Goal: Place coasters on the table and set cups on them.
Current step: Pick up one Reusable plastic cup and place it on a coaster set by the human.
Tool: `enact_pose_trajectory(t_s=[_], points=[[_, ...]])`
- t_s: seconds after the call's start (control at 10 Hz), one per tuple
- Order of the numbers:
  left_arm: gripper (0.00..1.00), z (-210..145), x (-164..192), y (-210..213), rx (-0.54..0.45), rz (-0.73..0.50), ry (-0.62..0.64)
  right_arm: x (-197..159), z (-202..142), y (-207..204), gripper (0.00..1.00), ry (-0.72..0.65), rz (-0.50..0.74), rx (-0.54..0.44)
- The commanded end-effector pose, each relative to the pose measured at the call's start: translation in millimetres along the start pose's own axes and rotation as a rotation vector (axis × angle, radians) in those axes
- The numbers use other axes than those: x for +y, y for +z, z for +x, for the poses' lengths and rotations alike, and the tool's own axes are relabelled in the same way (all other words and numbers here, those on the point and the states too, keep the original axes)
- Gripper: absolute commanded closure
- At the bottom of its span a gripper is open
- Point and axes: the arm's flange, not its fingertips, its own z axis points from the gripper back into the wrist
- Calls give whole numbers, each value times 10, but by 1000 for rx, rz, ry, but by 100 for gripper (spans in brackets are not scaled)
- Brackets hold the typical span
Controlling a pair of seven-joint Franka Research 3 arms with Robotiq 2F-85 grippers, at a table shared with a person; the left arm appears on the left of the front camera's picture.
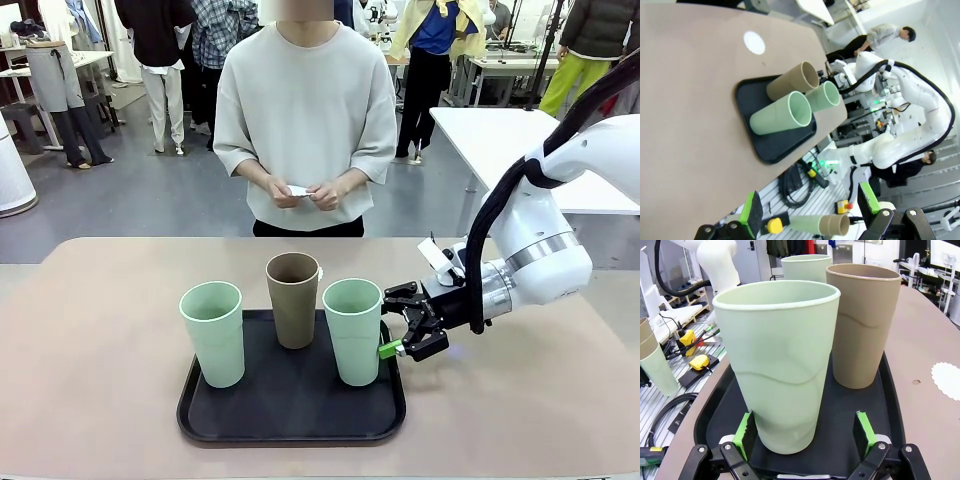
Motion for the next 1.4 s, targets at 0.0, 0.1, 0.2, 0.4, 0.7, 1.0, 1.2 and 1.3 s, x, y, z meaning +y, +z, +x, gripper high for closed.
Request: enact_pose_trajectory(t_s=[0.0, 0.1, 0.2, 0.4, 0.7, 1.0, 1.2, 1.3], points=[[0, -11, -10, 15, -2, -14, -1, -43, -18, -52, 0, -27, 8, -2], [0, -11, -10, 15, -2, -14, -1, -12, -16, -64, 0, -31, 19, -3], [0, -11, -10, 15, -2, -14, -1, 18, -15, -73, 0, -33, 26, -3], [0, -11, -10, 15, -2, -14, -1, 45, -21, -96, 0, -39, 35, -6], [0, -11, -10, 15, -2, -14, -1, 91, -29, -112, 0, -53, 49, -1], [0, -11, -10, 15, -2, -14, -1, 186, -21, -214, 0, -57, 78, 6], [0, -11, -10, 15, -2, -14, -1, 174, -23, -224, 0, -51, 76, 1], [0, -11, -10, 15, -2, -14, -1, 172, -19, -237, 0, -53, 79, -7]])
